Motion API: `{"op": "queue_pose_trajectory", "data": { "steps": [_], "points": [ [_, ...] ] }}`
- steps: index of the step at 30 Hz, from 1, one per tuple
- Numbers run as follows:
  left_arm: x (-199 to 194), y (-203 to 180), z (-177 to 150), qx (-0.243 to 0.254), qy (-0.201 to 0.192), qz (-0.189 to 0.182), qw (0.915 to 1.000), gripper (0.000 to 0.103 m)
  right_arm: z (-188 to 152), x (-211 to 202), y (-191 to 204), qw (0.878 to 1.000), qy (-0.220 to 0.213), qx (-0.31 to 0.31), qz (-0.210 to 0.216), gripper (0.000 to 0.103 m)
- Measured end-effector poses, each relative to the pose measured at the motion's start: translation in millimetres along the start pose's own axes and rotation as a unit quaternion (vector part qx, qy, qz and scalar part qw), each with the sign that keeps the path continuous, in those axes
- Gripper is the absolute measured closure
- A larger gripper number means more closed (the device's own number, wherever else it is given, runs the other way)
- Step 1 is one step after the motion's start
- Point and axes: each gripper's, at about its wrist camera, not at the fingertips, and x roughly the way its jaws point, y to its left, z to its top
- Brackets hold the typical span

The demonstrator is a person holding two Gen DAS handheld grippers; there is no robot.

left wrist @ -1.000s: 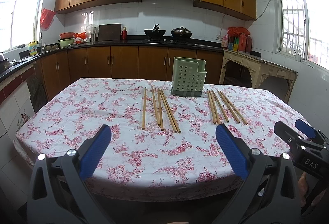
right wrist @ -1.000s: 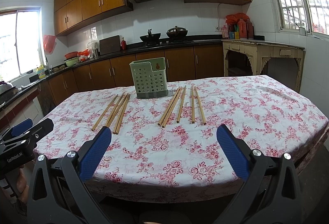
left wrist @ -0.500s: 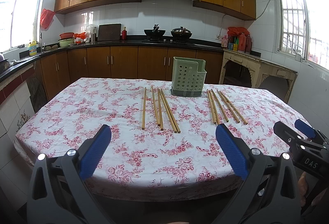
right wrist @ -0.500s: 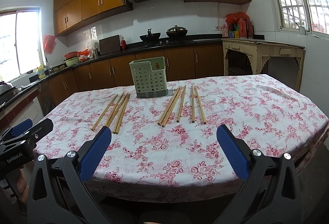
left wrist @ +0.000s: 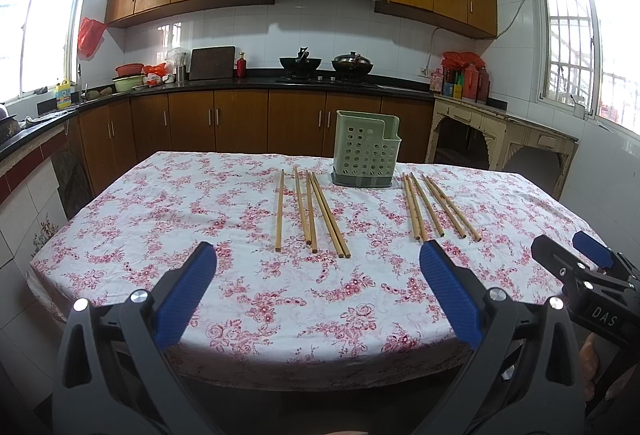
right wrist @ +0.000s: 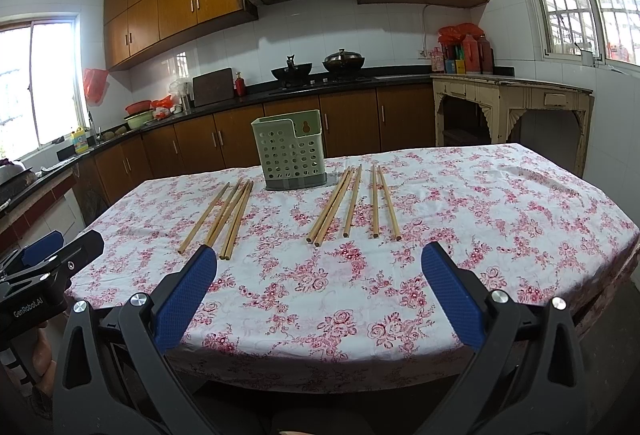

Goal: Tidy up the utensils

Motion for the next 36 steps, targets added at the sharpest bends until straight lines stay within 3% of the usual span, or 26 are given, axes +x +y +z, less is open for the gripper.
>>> {"op": "queue_pose_trajectory", "data": {
  "steps": [23,30,36],
  "points": [
    [5.8,-1.2,-1.0,-0.003,0.009,0.004,0.9999,0.004,-2.1,3.9,-4.2,1.000,0.009,0.004,-0.001,0.002],
    [29.9,10.0,-8.7,-0.024,0.063,-0.005,0.9977,0.004,-2.8,25.2,-14.4,0.999,0.046,0.026,-0.011,0.002],
    [64.3,20.3,-14.0,-0.033,0.121,-0.034,0.9915,0.004,4.0,67.4,-32.9,0.994,0.094,0.035,-0.035,0.002]
  ]
}}
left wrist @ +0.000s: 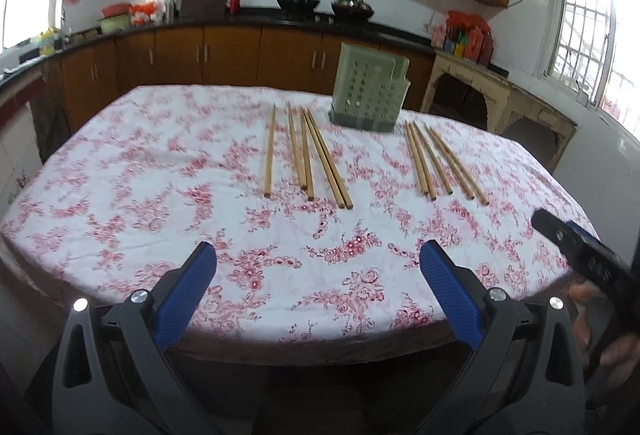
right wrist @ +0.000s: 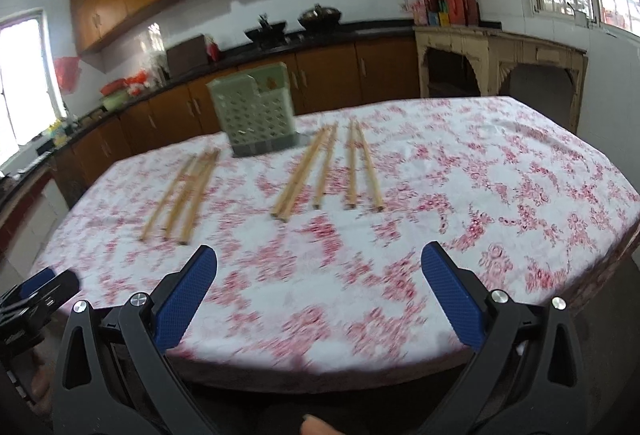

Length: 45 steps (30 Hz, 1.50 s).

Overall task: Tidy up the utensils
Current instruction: 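Close the left tool on a bamboo chopstick while the right tool grasps another chopstick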

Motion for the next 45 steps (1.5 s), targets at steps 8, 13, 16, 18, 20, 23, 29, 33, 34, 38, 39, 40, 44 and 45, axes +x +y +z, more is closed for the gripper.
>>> {"op": "queue_pose_trajectory", "data": {
  "steps": [8,13,16,18,20,23,29,33,34,38,39,40,44,45],
  "points": [
    [58.4,32.2,52.9,0.002,0.021,0.082,0.9964,0.004,48.5,94.0,-42.7,0.994,0.097,0.030,-0.037,0.039],
    [97.8,54.3,77.1,-0.015,0.047,0.092,0.9946,0.035,54.7,132.6,-55.7,0.989,0.133,0.038,-0.047,0.058],
    [118.9,56.2,80.9,-0.013,0.068,0.084,0.9940,0.041,52.2,143.9,-52.4,0.988,0.146,0.024,-0.046,0.064],
    [126.9,52.6,79.8,-0.005,0.075,0.080,0.9940,0.043,49.9,149.4,-50.7,0.987,0.151,0.016,-0.047,0.066],
    [135.0,47.8,79.4,0.004,0.081,0.074,0.9939,0.045,46.7,152.3,-50.8,0.986,0.157,0.014,-0.051,0.069],
    [147.2,42.9,78.4,0.012,0.093,0.074,0.9928,0.052,48.0,153.5,-50.4,0.987,0.150,0.009,-0.056,0.072],
    [163.9,44.4,74.6,0.006,0.117,0.070,0.9907,0.070,49.1,155.5,-48.8,0.987,0.146,0.006,-0.062,0.081],
    [170.9,44.0,71.1,0.004,0.128,0.064,0.9897,0.074,49.4,156.9,-47.1,0.988,0.142,0.006,-0.066,0.084],
    [170.8,42.9,70.8,0.006,0.125,0.066,0.9899,0.074,49.3,157.5,-46.1,0.988,0.141,0.005,-0.067,0.084],
    [174.4,41.6,73.0,0.004,0.123,0.067,0.9902,0.074,48.5,159.7,-41.6,0.988,0.139,-0.001,-0.071,0.084],
    [175.4,41.8,73.7,0.004,0.122,0.067,0.9902,0.074,48.5,159.8,-41.4,0.988,0.139,-0.001,-0.073,0.084],
    [176.6,41.7,74.4,0.003,0.121,0.069,0.9903,0.074,48.6,160.2,-41.4,0.988,0.138,0.000,-0.073,0.084],
    [177.4,40.0,73.6,0.006,0.115,0.075,0.9906,0.076,46.1,158.6,-40.7,0.989,0.132,-0.003,-0.073,0.084],
    [177.2,39.5,73.1,0.007,0.113,0.075,0.9907,0.077,45.4,158.2,-40.5,0.989,0.130,-0.006,-0.074,0.084]
  ]
}}
